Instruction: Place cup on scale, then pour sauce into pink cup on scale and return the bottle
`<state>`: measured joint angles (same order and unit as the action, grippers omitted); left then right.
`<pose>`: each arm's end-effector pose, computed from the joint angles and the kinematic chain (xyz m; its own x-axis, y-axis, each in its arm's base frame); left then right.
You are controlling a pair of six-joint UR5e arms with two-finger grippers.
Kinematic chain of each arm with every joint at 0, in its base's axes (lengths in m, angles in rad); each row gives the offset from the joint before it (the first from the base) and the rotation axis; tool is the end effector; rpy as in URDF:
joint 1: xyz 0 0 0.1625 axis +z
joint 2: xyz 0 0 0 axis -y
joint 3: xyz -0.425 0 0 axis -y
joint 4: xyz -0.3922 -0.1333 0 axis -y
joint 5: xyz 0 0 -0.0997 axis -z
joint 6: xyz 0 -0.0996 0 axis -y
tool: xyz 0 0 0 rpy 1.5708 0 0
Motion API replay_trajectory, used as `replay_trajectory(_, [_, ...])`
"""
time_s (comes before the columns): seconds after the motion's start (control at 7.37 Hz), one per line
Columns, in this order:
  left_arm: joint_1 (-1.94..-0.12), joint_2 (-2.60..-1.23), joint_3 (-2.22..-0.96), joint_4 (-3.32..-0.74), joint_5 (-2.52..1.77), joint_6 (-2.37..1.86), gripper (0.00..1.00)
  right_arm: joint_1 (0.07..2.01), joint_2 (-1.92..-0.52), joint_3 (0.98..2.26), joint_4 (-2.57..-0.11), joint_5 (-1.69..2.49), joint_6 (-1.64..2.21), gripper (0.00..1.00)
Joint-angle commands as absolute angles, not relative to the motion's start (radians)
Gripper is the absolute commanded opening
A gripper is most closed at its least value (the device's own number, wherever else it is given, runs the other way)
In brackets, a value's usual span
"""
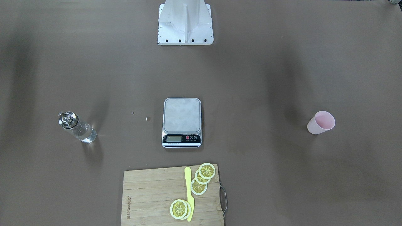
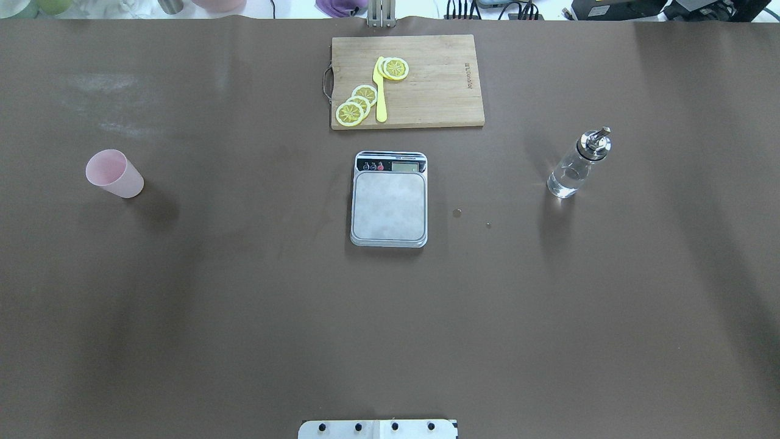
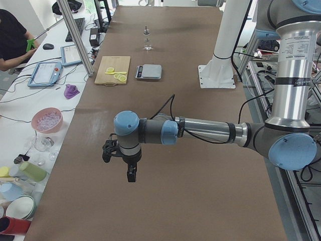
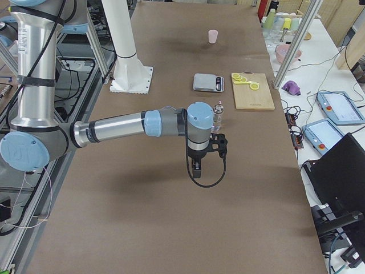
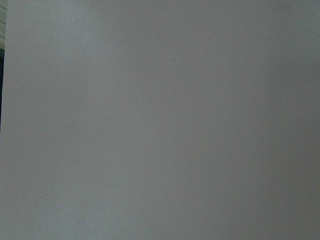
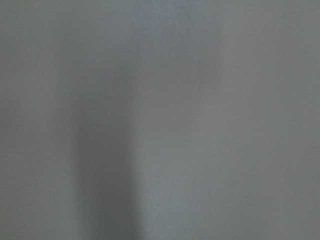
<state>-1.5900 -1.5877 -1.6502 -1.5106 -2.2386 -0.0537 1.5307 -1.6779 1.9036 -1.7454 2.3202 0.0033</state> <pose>-0.0812 -0.4986 0.6243 0.7833 -0.0464 -0.6199 0.0613 0.9981 0.0028 0.0478 -0.4424 0.5650 0.7302 -0.0608 0.6805 0.0376 0.9981 0.0488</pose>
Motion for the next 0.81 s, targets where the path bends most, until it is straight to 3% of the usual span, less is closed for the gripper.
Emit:
replay_trajectory(0.0, [-1.589, -1.594, -1.651, -1.514, -2.235, -0.052, 0.99, 1.52, -1.674, 1.902, -1.744, 2.315, 0.041, 1.0])
replay_trajectory(0.68, [-1.583, -1.592, -1.658, -1.512, -2.241, -0.058, 0.98, 1.52, -1.674, 1.904, -1.744, 2.316, 0.041, 1.0])
